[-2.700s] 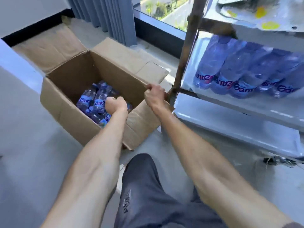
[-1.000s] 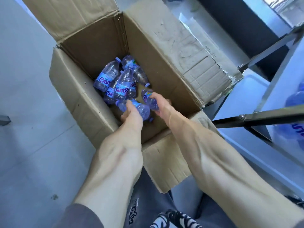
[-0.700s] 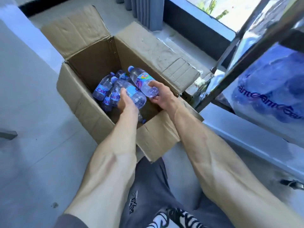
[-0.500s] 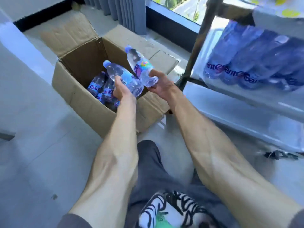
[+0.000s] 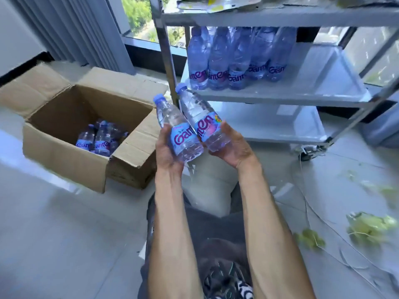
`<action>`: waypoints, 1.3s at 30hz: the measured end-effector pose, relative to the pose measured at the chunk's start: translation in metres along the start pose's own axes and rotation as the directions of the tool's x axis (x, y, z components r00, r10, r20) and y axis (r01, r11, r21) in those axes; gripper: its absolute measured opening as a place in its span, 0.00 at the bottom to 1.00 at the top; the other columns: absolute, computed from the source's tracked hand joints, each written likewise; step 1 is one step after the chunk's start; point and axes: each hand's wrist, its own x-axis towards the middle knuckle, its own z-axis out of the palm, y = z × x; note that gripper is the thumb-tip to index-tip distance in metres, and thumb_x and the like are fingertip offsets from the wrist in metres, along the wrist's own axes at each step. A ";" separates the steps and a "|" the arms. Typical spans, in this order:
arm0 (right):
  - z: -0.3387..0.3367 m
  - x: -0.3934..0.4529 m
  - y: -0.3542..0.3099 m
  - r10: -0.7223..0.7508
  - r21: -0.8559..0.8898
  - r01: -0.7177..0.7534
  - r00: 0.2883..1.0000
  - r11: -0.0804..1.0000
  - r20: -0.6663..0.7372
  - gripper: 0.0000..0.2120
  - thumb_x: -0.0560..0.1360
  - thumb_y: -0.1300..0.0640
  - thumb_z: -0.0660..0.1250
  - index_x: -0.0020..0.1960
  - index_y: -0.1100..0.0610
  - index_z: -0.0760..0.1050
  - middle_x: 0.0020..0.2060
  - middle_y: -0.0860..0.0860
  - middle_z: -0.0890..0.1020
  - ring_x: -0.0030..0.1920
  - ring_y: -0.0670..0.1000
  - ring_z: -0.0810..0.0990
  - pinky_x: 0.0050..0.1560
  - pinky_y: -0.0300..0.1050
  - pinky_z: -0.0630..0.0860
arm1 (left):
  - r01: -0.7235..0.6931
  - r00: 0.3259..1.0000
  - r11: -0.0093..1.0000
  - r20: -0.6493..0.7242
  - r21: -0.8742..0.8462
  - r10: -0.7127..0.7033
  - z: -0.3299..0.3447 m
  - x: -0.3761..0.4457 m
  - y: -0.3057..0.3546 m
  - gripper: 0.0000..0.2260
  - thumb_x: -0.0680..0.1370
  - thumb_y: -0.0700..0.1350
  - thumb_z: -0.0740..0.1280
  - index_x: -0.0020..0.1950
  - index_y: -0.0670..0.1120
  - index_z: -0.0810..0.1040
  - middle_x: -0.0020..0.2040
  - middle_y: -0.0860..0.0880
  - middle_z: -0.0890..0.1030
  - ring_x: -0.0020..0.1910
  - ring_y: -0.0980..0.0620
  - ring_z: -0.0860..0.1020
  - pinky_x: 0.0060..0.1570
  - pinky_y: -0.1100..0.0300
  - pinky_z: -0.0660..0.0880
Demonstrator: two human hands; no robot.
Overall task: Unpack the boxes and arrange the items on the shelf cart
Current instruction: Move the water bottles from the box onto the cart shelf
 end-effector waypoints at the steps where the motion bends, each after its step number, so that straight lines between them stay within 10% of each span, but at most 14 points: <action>1: -0.012 -0.006 0.000 -0.035 0.018 0.035 0.999 0.999 -0.012 0.40 0.56 0.44 0.83 0.62 0.63 0.77 0.53 0.60 0.82 0.47 0.55 0.83 0.41 0.45 0.80 | 0.014 1.000 1.000 0.016 -0.003 -0.014 0.009 0.002 -0.002 0.16 0.79 0.54 0.60 0.56 0.44 0.77 0.50 0.43 0.81 0.46 0.45 0.83 0.48 0.51 0.80; 6: -0.038 -0.023 -0.015 -0.157 0.120 0.159 0.987 0.980 -0.024 0.31 0.59 0.51 0.82 0.58 0.60 0.80 0.54 0.59 0.81 0.51 0.58 0.80 0.55 0.50 0.75 | 0.128 0.975 0.984 0.165 0.124 -0.148 0.050 -0.011 -0.005 0.33 0.63 0.61 0.74 0.58 0.38 0.78 0.42 0.43 0.81 0.39 0.47 0.81 0.42 0.56 0.79; 9: -0.048 -0.028 -0.026 -0.195 0.012 0.195 0.981 0.981 -0.016 0.28 0.60 0.47 0.81 0.55 0.60 0.82 0.50 0.58 0.83 0.46 0.55 0.82 0.45 0.46 0.79 | 0.188 0.922 0.981 0.336 0.038 -0.189 0.064 -0.009 -0.007 0.36 0.69 0.54 0.70 0.73 0.42 0.65 0.66 0.39 0.74 0.65 0.41 0.72 0.69 0.45 0.68; 12: -0.048 -0.024 -0.033 -0.185 -0.072 0.183 0.982 0.981 -0.028 0.32 0.61 0.52 0.79 0.60 0.65 0.75 0.50 0.63 0.80 0.43 0.57 0.82 0.39 0.47 0.79 | 0.208 0.912 0.977 0.354 0.039 -0.208 0.070 -0.004 -0.011 0.45 0.63 0.51 0.79 0.74 0.37 0.64 0.68 0.36 0.71 0.68 0.37 0.69 0.73 0.41 0.61; 16: -0.040 -0.013 -0.033 -0.150 -0.051 0.148 0.988 0.988 -0.043 0.36 0.59 0.46 0.80 0.60 0.64 0.77 0.51 0.61 0.80 0.45 0.56 0.82 0.41 0.46 0.79 | 0.137 0.940 0.984 0.297 0.114 -0.166 0.075 0.007 -0.011 0.22 0.74 0.52 0.66 0.62 0.40 0.71 0.47 0.42 0.80 0.47 0.45 0.80 0.53 0.48 0.78; 18: -0.039 -0.006 -0.033 -0.183 -0.118 0.168 0.974 0.979 -0.133 0.44 0.56 0.40 0.81 0.62 0.67 0.76 0.50 0.62 0.80 0.44 0.57 0.81 0.43 0.46 0.78 | 0.130 0.955 0.984 0.251 0.120 -0.157 0.075 0.015 -0.011 0.15 0.77 0.48 0.63 0.59 0.41 0.72 0.49 0.42 0.78 0.49 0.44 0.77 0.60 0.46 0.75; 24: -0.040 0.003 -0.039 -0.275 -0.160 0.241 0.931 0.957 -0.241 0.29 0.67 0.50 0.73 0.59 0.69 0.77 0.53 0.68 0.80 0.50 0.63 0.80 0.57 0.63 0.76 | 0.107 0.950 0.962 0.260 0.251 -0.173 0.073 0.021 -0.018 0.29 0.78 0.48 0.61 0.74 0.32 0.62 0.71 0.27 0.65 0.70 0.27 0.64 0.71 0.31 0.58; 28: -0.050 0.004 -0.045 -0.302 -0.169 0.270 0.929 0.948 -0.212 0.18 0.70 0.51 0.68 0.53 0.63 0.80 0.48 0.65 0.82 0.48 0.63 0.82 0.51 0.59 0.79 | -0.047 0.981 0.898 0.191 0.437 -0.041 0.073 0.033 -0.021 0.29 0.74 0.46 0.69 0.68 0.30 0.68 0.61 0.28 0.75 0.59 0.29 0.75 0.63 0.29 0.68; 32: -0.059 0.000 -0.049 -0.322 -0.221 0.273 0.919 0.936 -0.227 0.33 0.66 0.44 0.77 0.60 0.66 0.76 0.51 0.66 0.81 0.49 0.63 0.81 0.48 0.61 0.80 | -0.124 0.991 0.885 0.107 0.448 0.085 0.085 0.039 -0.021 0.29 0.69 0.42 0.75 0.65 0.30 0.70 0.52 0.35 0.80 0.50 0.38 0.80 0.58 0.37 0.76; 39: -0.086 -0.003 -0.074 -0.495 -0.346 0.389 0.812 0.854 -0.310 0.18 0.65 0.64 0.76 0.54 0.61 0.77 0.45 0.57 0.84 0.44 0.57 0.84 0.44 0.51 0.80 | -0.326 0.945 0.787 0.199 0.524 0.259 0.106 0.060 -0.037 0.21 0.64 0.37 0.79 0.54 0.43 0.77 0.52 0.43 0.83 0.51 0.41 0.83 0.56 0.41 0.79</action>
